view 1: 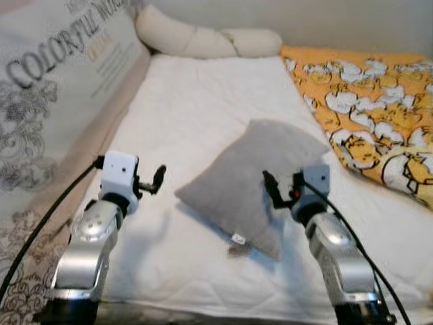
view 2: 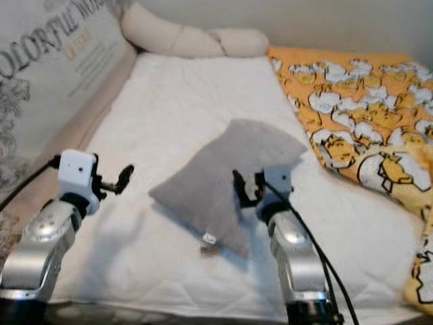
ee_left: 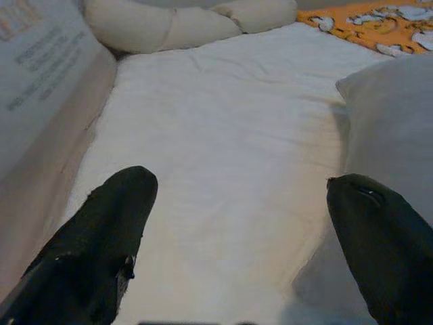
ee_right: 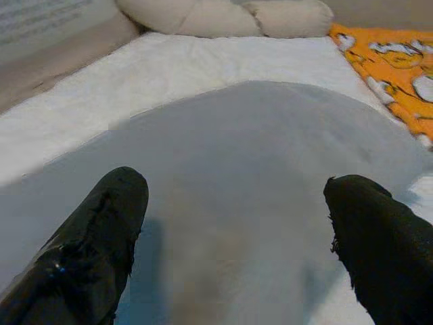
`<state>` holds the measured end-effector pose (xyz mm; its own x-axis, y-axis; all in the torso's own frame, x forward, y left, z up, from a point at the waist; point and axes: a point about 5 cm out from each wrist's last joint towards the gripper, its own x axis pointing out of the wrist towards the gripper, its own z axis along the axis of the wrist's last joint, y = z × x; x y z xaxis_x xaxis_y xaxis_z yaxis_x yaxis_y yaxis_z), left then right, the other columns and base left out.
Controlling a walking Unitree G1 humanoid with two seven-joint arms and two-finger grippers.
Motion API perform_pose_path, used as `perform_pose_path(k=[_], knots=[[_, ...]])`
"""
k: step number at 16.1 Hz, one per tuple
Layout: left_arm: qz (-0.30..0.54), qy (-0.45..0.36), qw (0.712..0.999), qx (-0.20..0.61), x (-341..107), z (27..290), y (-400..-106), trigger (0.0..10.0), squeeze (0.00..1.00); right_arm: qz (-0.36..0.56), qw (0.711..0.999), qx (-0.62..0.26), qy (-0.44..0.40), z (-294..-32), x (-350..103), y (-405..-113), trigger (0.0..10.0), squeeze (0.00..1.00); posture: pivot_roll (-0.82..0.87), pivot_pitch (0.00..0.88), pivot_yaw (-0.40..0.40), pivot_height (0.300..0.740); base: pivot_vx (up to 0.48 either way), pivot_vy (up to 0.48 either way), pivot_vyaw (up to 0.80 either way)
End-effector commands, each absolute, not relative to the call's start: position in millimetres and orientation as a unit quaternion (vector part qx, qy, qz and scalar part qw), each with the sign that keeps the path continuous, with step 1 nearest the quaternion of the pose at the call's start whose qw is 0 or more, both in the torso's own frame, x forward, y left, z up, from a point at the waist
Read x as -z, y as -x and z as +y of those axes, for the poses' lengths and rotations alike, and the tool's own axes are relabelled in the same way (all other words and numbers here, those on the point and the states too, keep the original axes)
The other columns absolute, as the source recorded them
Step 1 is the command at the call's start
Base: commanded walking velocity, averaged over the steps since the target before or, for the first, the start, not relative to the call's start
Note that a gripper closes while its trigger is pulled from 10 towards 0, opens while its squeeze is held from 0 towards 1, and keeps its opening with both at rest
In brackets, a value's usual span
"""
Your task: Clean up the room
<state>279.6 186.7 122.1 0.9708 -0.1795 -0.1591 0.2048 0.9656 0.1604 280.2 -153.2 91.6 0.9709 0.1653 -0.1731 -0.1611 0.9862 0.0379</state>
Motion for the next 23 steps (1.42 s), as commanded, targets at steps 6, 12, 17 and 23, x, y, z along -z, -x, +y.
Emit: perform_pose_path(k=[6,12,17,23], knots=[[0.079,-0.097,0.984,0.126,-119,178,-277,10.0,0.00,0.092,0.993,-0.068,-0.016,-161,-91,-277,10.0,0.00,0.04,0.000,-0.016,0.740,0.000,0.000,0.00],[0.083,-0.102,0.982,0.134,-116,176,-278,10.0,0.00,0.100,0.993,-0.056,-0.014,-164,-89,-275,10.0,0.00,0.03,0.000,-0.013,0.740,0.000,0.000,0.00],[0.086,-0.103,0.981,0.137,-114,175,-277,10.0,0.00,0.106,0.993,-0.054,-0.010,-164,-88,-274,10.0,0.00,0.03,0.000,-0.014,0.740,0.000,0.000,0.00],[0.080,-0.110,0.980,0.143,-115,172,-291,10.0,0.00,0.131,0.991,-0.014,0.002,-177,-82,-282,10.0,0.00,0.03,0.000,-0.022,0.740,0.000,0.000,0.00]])
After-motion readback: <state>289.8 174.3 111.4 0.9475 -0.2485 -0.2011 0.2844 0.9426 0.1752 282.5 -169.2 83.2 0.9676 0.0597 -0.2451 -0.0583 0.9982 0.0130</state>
